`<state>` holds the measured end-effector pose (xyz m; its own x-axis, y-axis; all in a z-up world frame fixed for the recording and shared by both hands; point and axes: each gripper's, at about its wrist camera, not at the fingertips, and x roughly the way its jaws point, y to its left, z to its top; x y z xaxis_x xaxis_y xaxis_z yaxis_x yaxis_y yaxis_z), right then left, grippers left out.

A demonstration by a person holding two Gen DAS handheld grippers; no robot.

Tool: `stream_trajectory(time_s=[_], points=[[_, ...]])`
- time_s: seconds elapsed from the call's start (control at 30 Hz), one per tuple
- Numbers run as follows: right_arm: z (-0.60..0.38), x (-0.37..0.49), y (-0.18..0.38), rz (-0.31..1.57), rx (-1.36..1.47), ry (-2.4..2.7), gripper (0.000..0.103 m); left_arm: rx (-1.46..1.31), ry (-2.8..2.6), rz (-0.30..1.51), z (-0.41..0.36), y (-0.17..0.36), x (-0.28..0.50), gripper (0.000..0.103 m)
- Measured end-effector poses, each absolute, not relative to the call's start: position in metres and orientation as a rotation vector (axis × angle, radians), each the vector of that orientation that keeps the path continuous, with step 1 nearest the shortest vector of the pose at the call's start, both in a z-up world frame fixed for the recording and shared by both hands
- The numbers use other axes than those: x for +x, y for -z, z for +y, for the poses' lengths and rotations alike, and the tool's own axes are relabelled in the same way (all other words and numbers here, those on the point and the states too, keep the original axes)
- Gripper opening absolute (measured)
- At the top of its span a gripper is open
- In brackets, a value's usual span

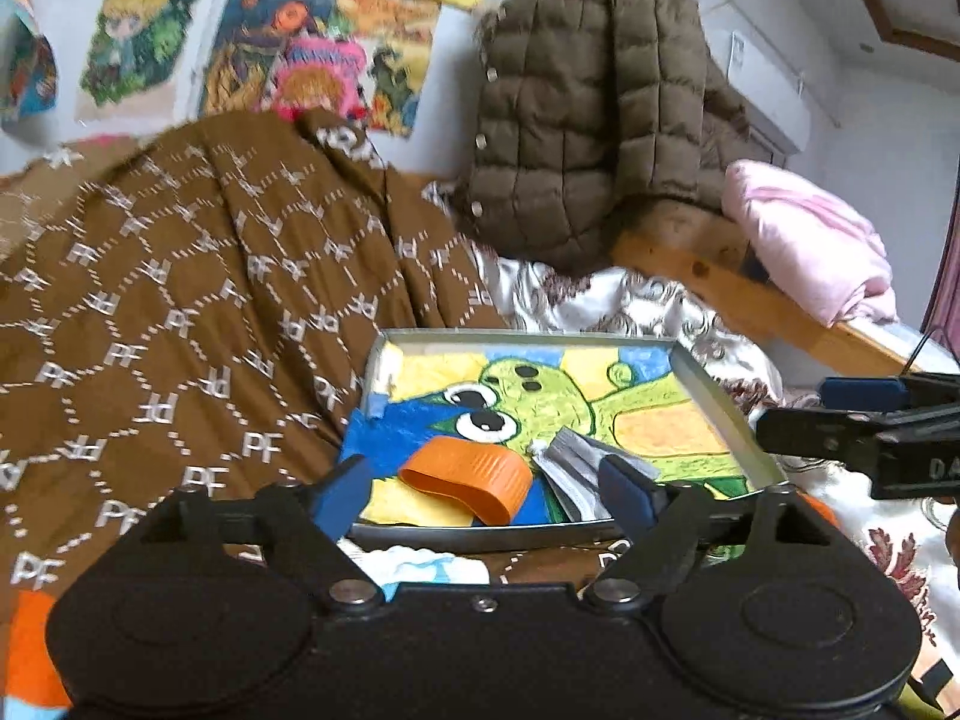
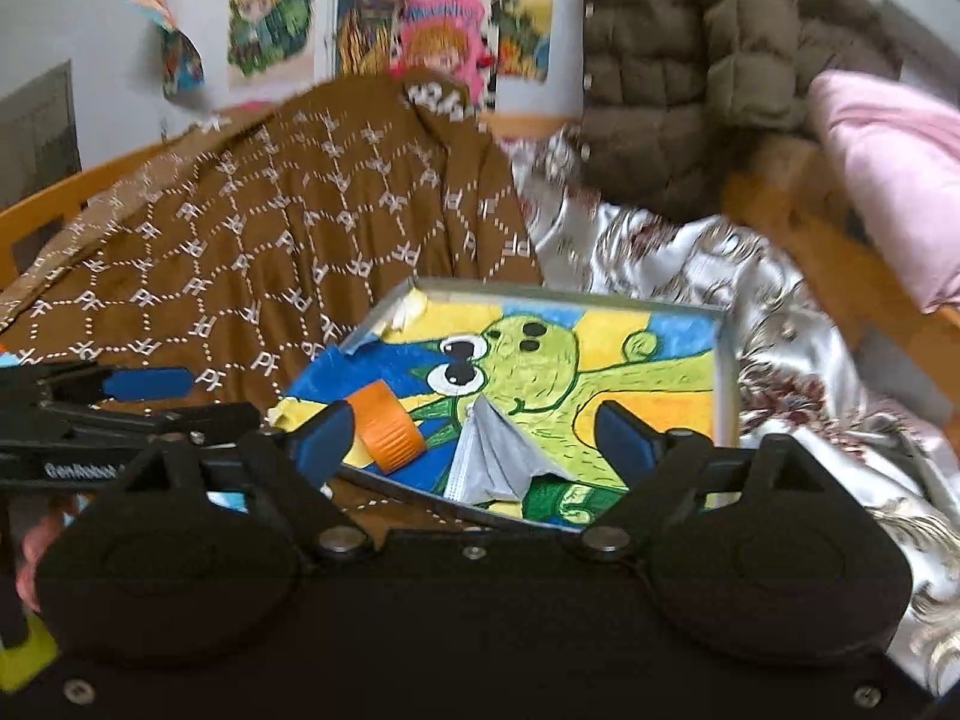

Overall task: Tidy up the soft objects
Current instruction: 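Withdraw both tools from the tray back over the clothes pile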

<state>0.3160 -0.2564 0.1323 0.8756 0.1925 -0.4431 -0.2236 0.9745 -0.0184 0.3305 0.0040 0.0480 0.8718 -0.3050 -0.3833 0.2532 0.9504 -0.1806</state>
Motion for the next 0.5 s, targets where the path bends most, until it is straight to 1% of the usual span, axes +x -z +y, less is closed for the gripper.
stream_trajectory(time_s=[0.1,0.2,0.37,0.43,0.5], points=[[-0.261,0.282,-0.136,0.388,-0.083,-0.21,0.098,-0.133,0.279,0.385,0.009,-0.053,0.306,0.094],[-0.264,0.249,-0.14,0.342,-0.092,-0.211,0.102,-0.116,0.284,0.369,0.009,-0.054,0.284,0.094],[-0.27,0.198,-0.144,0.283,-0.11,-0.218,0.102,-0.106,0.302,0.331,0.004,-0.052,0.245,0.096],[-0.273,0.182,-0.142,0.272,-0.112,-0.226,0.102,-0.109,0.308,0.3,0.002,-0.049,0.227,0.1],[-0.276,0.164,-0.139,0.257,-0.122,-0.228,0.102,-0.093,0.308,0.275,-0.004,-0.047,0.207,0.101]])
